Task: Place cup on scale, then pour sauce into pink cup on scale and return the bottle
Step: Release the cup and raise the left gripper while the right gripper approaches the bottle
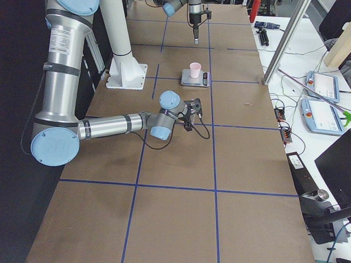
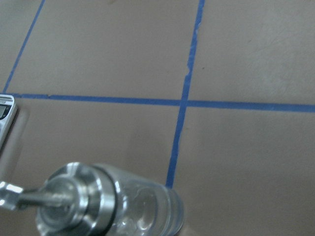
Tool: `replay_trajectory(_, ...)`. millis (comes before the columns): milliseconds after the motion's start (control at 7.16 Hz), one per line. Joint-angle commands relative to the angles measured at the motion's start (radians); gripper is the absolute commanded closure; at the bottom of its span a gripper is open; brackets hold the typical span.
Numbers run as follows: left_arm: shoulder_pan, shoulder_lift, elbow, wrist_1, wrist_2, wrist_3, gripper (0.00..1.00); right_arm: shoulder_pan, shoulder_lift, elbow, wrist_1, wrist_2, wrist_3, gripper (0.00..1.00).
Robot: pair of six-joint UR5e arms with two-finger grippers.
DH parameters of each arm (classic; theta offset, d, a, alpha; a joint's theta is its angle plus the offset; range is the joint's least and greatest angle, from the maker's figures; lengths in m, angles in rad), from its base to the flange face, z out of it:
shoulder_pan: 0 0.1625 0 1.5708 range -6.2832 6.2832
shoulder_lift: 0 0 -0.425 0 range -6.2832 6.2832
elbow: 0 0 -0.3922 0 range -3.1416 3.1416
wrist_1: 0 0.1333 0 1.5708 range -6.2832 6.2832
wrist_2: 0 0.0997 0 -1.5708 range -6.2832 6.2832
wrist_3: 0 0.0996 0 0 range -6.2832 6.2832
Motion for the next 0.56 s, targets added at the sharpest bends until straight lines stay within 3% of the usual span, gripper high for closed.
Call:
replay_trajectory(0,-0.011,0.001,0.001,-0.001,0.0,0.002,0.27,-0.123,-0.049,0.073,0.007,-0.019,0.03,0.01)
replay_trajectory(419,-0.014,0.001,0.001,0.001,0.005,-0.001,0.27,-0.249,-0.072,0.09,0.007,-0.219,0.082,0.04)
